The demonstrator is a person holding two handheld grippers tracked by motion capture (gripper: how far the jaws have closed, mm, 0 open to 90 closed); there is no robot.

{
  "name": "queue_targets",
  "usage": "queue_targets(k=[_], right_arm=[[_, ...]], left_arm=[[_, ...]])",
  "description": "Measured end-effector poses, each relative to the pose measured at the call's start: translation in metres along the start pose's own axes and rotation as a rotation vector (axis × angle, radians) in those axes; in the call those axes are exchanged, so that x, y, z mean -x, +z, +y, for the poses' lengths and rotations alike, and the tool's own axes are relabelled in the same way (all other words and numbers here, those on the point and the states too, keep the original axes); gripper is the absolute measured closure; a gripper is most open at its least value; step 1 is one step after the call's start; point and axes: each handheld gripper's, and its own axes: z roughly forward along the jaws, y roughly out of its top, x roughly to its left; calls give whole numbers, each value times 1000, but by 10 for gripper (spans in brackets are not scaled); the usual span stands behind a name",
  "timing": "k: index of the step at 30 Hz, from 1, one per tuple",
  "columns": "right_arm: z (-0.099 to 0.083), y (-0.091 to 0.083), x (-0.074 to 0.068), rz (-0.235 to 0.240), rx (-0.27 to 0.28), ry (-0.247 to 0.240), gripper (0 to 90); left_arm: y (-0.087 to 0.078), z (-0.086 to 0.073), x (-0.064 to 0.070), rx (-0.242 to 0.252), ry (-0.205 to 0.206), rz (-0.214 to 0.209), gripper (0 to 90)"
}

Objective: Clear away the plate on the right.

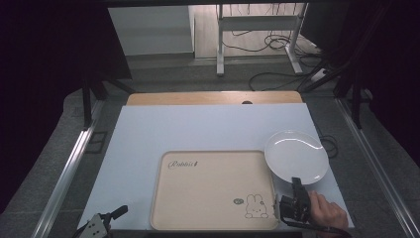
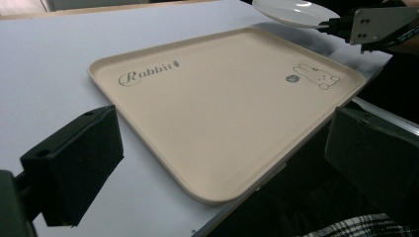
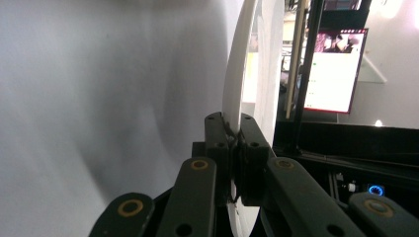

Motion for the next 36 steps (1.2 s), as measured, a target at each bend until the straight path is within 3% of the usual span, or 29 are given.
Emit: queue_targets(k=[1, 2, 8, 11, 13, 14, 15, 16, 17, 22, 25, 26, 27, 29, 30, 36], right_arm=[[1, -1, 0, -5, 8, 4, 862], [1, 0, 2, 36, 41, 12, 862], [7, -4, 1, 35, 71, 13, 862], [12, -7, 2, 18, 115, 7, 862], [15, -11, 3, 23, 117, 0, 862], [18, -16, 2, -32, 64, -19, 862], [18, -16, 2, -32, 64, -19, 862], [20, -15, 3, 18, 122, -9, 862], [22, -17, 4, 25, 120, -17, 862], [29, -19, 1, 7, 168, -19, 862], [33, -23, 2, 6, 174, -23, 862], [34, -27, 3, 4, 142, -38, 862], [35, -24, 2, 0, 186, -32, 862], [36, -27, 3, 11, 168, -40, 862], [38, -26, 2, -3, 208, -30, 862], [46, -33, 1, 16, 201, -55, 862]], left_arm=[[0, 0, 0, 0, 0, 0, 8], [0, 0, 0, 0, 0, 0, 8], [0, 0, 0, 1, -1, 0, 8], [0, 0, 0, 3, 0, 0, 8], [0, 0, 0, 2, 1, 1, 8], [0, 0, 0, 4, 2, 1, 8], [0, 0, 0, 4, 2, 1, 8], [0, 0, 1, 5, 3, 2, 7], [0, 0, 1, 6, 4, 3, 7], [-1, 0, 1, 7, 6, 3, 6], [-1, 0, 1, 8, 7, 4, 5], [-1, 0, 1, 8, 9, 5, 5], [-1, 0, 1, 8, 9, 5, 5], [-1, 0, 1, 9, 11, 5, 5], [-1, 0, 1, 9, 11, 5, 5], [-1, 0, 2, 9, 16, 4, 4]])
